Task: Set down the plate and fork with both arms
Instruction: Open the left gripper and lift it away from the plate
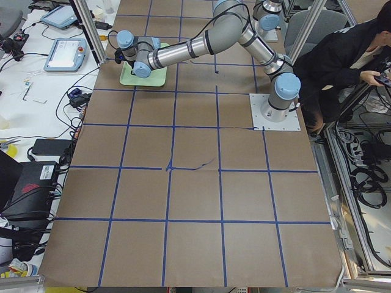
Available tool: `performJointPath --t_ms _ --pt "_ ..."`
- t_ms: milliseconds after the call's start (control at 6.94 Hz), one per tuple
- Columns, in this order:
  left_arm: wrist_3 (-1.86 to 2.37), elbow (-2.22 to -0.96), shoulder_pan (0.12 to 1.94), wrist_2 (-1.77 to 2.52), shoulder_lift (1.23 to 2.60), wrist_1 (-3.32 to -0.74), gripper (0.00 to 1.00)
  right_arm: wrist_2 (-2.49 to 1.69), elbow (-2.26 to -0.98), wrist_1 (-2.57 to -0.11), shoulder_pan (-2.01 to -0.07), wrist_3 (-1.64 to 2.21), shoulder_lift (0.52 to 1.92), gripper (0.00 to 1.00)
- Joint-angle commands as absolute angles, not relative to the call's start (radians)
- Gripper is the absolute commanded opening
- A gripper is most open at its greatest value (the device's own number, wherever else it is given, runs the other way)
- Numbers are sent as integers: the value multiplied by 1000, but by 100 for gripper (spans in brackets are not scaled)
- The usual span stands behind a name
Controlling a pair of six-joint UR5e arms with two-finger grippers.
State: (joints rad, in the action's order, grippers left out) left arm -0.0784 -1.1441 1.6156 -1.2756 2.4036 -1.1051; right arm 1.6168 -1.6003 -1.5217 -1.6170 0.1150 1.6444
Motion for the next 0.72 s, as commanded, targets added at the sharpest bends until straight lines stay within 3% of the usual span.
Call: performJointPath --t_ms 0,577 --pt "-80 -1198 1599 -1430 2267 -1202 100 1617 -1601 -1522 -1618 115 1644 100" --pt "-28 -1377 1605 -1522 1800 -1525 100 1617 -1601 -1522 -1618 115 1644 100"
